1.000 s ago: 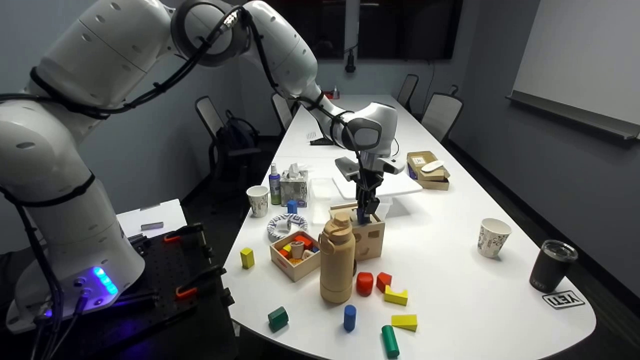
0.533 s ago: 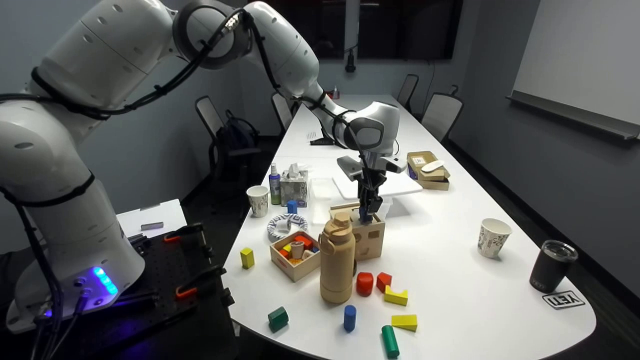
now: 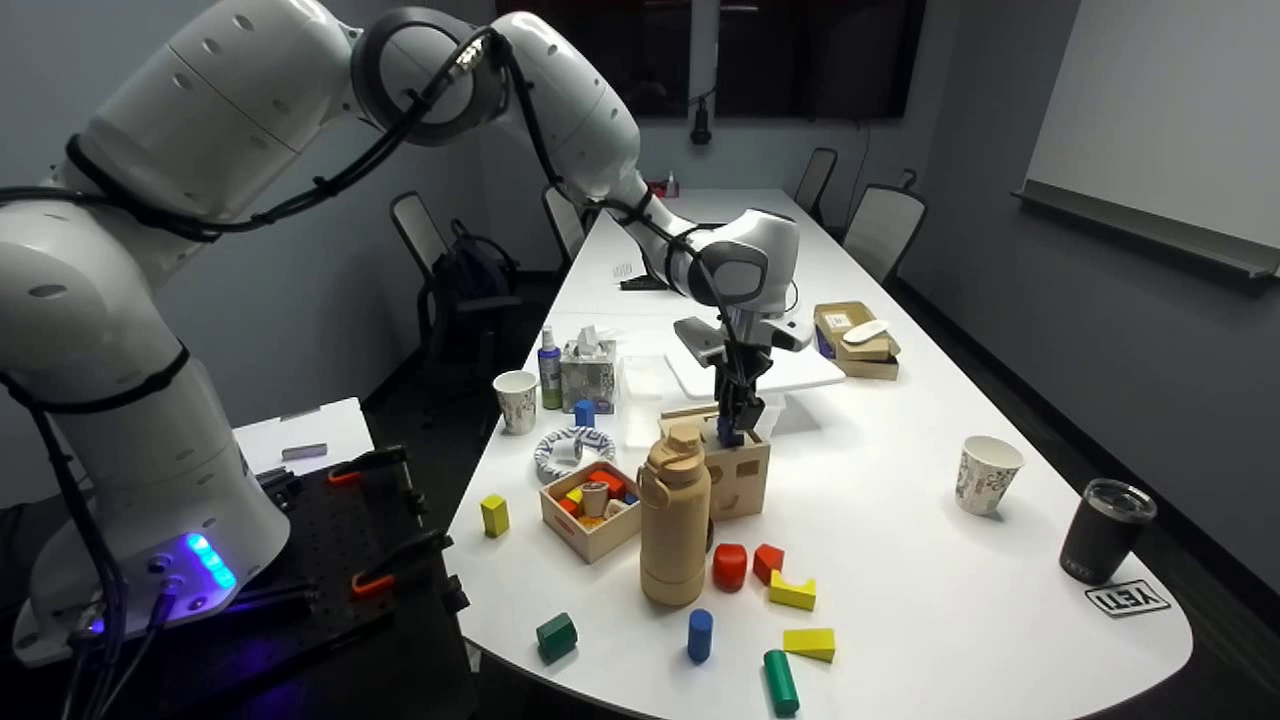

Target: Place the blue square block inside the shape sorter box

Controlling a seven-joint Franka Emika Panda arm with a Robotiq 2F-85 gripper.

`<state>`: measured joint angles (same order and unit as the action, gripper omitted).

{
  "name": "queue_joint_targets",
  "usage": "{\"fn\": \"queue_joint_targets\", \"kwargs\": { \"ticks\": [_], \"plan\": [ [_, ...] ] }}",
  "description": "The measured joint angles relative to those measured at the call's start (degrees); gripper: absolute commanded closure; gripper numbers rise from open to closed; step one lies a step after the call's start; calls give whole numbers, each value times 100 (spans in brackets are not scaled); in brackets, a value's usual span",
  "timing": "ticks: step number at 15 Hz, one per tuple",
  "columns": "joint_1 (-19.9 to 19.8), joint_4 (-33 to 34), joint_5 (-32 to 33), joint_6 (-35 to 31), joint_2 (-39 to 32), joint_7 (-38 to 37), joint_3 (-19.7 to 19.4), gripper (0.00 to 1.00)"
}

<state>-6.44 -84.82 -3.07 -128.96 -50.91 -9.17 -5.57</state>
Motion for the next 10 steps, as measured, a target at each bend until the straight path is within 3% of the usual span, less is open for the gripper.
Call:
{"fn": "queue_joint_targets", "kwargs": {
  "ticks": [3, 4, 5, 10],
  "plan": [
    [0, 15, 0, 5, -9, 0, 4, 83],
    [0, 15, 0, 6, -10, 2, 4, 46],
    [0, 15, 0, 9, -12, 4, 4, 31],
    [1, 17, 0, 19, -16, 6, 11, 0]
  ]
}}
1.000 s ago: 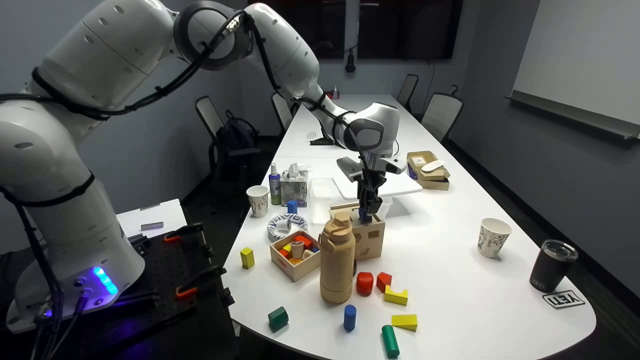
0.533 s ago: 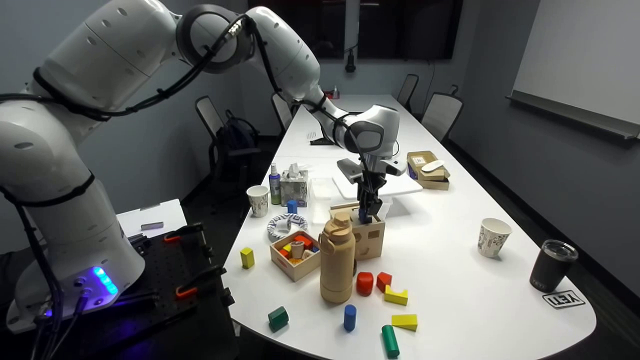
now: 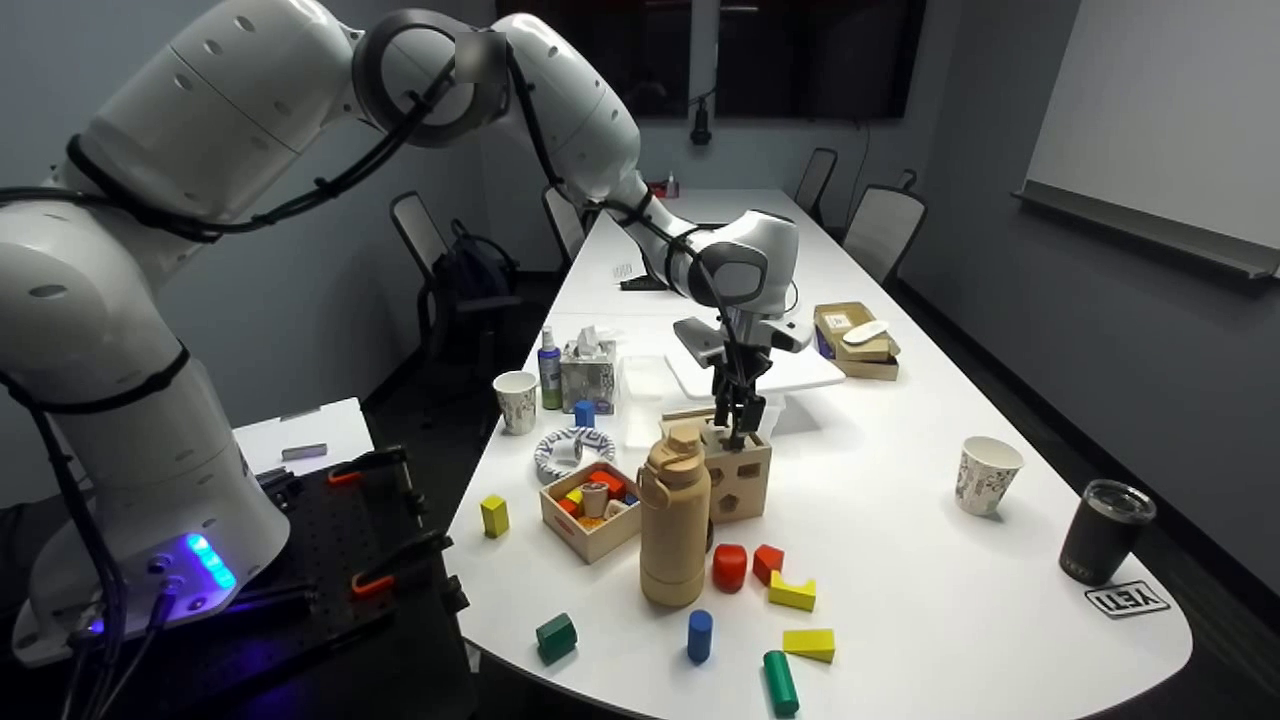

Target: Place the blue square block inside the shape sorter box

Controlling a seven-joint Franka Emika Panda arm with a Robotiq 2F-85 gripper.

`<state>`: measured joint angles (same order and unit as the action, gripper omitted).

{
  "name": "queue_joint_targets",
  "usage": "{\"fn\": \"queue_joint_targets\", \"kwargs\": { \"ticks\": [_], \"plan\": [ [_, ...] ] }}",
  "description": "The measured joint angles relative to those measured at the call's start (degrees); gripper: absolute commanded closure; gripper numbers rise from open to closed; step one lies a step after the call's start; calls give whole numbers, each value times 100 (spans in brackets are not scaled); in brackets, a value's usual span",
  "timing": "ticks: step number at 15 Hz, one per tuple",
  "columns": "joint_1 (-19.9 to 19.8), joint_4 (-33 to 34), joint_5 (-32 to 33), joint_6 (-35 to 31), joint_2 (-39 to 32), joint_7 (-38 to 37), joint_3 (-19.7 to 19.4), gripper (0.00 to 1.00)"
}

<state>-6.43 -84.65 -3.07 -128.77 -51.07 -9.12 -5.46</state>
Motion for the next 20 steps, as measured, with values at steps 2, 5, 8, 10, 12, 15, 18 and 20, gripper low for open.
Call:
{"fn": "queue_joint_targets", "kwargs": {
  "ticks": [2, 5, 8, 10, 12, 15, 18, 20],
  "plan": [
    [0, 10, 0, 1, 0, 0, 7, 0],
    [0, 56, 0, 5, 2, 0, 29, 0],
    [10, 132, 0, 16, 25, 0, 46, 0],
    [28, 160, 0, 20, 86, 0, 46, 0],
    [51, 164, 0, 40, 210, 0, 48, 0],
    [105, 158, 11, 106, 467, 0, 47, 0],
    [143, 119, 63, 120, 710, 0, 39, 0],
    [168, 78, 91, 118, 828, 0, 15, 0]
  ]
}}
